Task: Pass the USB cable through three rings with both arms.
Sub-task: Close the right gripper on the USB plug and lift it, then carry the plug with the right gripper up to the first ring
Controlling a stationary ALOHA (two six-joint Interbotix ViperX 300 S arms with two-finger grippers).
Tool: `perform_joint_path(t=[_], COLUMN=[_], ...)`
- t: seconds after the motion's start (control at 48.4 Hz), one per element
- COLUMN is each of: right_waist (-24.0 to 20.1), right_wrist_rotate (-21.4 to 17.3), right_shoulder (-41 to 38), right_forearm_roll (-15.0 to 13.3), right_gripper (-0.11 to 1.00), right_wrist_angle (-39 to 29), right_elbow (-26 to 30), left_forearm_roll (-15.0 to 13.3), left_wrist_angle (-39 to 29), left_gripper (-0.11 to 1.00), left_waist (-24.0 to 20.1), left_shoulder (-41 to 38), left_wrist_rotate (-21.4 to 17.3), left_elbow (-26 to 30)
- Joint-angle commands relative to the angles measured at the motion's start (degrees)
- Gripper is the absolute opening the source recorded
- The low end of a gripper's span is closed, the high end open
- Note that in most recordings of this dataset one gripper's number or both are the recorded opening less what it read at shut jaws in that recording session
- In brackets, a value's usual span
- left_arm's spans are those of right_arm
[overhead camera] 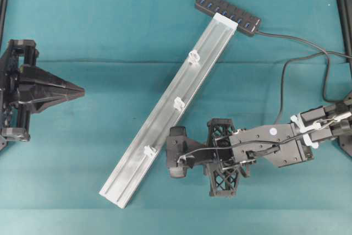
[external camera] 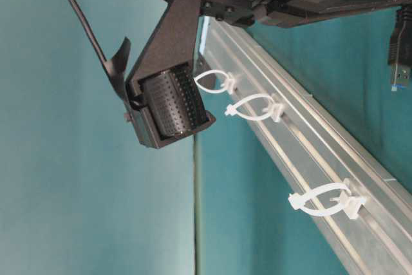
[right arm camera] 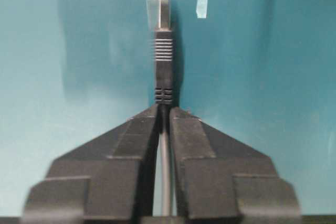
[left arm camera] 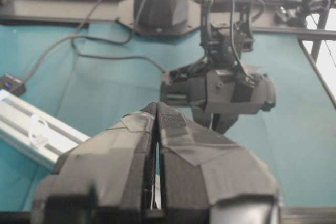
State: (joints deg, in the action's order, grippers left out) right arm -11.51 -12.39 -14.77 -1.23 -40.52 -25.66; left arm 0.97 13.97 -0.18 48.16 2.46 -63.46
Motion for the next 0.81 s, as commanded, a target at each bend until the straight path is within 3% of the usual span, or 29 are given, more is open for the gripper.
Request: perform_joint_path(t=[0.0,0.455,0.661,0.785], right_waist=[0.26,0.44,4.22,6.94], right_wrist_rotate=[0.44,1.05,3.08,4.83], right_shoulder=[-1.85,-1.67,4.39,9.32], right_forearm_roll=[0.09,0.18,0.79,1.23], right_gripper=[0.08,0.08,0.08,0.08], right_wrist_angle=[-0.70,-0.70,-2.20,-6.68], right_elbow=[-0.35,-0.18,1.23,3.16], left_forearm_roll=[0.09,0.09,0.09,0.09], left_wrist_angle=[0.35,0.35,0.35,0.35], left_gripper=[-0.02,-0.02,-0.02,-0.02], left_waist=[0.09,0.00,0.18,0.26], left_shoulder=[0.00,0.09,0.18,0.53], left_wrist_rotate=[0.09,0.09,0.09,0.18], left_elbow=[1.05,1.05,1.32,1.32])
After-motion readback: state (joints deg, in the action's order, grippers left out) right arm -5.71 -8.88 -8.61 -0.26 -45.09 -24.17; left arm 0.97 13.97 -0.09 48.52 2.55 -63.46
